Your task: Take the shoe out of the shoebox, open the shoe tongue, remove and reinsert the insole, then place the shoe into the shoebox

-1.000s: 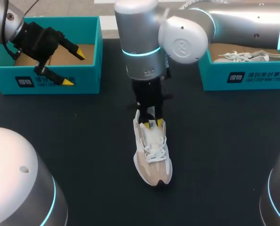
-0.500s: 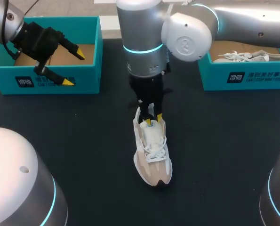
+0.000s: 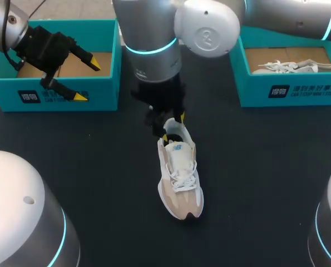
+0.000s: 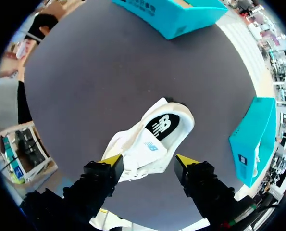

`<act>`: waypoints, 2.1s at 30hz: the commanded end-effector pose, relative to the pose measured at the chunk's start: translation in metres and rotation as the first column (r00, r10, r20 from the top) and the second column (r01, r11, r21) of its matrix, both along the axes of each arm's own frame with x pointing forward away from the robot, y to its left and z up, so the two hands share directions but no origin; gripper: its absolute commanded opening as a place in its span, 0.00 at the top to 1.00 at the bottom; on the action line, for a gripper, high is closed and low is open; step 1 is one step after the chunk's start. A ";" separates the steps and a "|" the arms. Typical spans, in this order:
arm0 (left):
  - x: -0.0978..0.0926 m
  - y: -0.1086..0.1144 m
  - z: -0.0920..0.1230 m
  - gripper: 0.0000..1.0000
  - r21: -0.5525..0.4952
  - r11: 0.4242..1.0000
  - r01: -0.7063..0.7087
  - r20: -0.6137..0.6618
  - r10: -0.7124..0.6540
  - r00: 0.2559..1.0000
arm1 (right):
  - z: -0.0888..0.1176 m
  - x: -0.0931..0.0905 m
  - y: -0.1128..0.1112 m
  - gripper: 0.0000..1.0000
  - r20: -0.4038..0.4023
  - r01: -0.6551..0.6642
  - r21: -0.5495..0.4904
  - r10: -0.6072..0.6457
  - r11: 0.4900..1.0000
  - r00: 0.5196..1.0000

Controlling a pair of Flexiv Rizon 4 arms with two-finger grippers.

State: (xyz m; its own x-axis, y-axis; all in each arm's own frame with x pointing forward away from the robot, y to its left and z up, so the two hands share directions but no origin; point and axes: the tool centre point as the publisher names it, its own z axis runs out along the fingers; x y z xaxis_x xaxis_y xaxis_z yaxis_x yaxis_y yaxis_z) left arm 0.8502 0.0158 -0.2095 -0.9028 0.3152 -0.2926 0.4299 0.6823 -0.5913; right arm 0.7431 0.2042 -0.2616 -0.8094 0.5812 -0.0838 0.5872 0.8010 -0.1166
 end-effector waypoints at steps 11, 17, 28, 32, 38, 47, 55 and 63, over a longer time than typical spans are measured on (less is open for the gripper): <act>-0.001 0.000 0.000 0.00 0.003 1.000 -0.001 0.001 0.001 1.000 | 0.000 0.000 0.005 0.00 0.012 -0.249 -0.058 0.250 0.967 0.968; -0.001 0.000 0.000 0.00 0.003 1.000 -0.001 0.001 0.001 1.000 | 0.003 0.001 0.007 0.00 0.017 -0.302 -0.020 0.302 0.953 0.953; -0.001 0.000 0.000 0.00 0.003 1.000 -0.001 0.001 0.001 1.000 | 0.011 0.035 0.025 0.00 0.025 -0.576 0.060 0.576 0.815 0.817; -0.001 0.000 0.000 0.00 0.003 1.000 -0.001 0.001 0.001 1.000 | 0.009 0.048 0.029 0.00 0.015 -0.616 0.052 0.616 0.786 0.788; -0.001 0.000 0.000 0.00 0.003 1.000 -0.001 0.001 0.001 1.000 | -0.006 0.061 0.029 0.00 -0.003 -0.609 0.054 0.610 0.791 0.792; -0.001 0.000 0.000 0.00 0.003 1.000 -0.001 0.001 0.001 1.000 | -0.030 0.077 0.015 0.00 0.085 -0.627 0.008 0.625 0.779 0.776; -0.001 0.000 0.000 0.00 0.003 1.000 -0.001 0.001 0.001 1.000 | -0.063 0.082 0.001 0.00 0.116 -0.652 -0.007 0.648 0.759 0.753; -0.001 0.000 0.000 0.00 0.003 1.000 -0.001 0.001 0.001 1.000 | -0.086 0.092 -0.016 0.07 0.080 -0.648 -0.008 0.646 0.762 0.759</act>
State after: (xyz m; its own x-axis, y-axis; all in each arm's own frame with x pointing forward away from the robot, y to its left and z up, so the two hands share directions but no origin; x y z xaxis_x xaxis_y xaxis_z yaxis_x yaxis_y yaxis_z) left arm 0.8502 0.0158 -0.2095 -0.9028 0.3152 -0.2926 0.4299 0.6823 -0.5914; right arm 0.8316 0.1932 -0.3405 -0.9845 -0.0756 -0.1584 -0.0625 0.9943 -0.0858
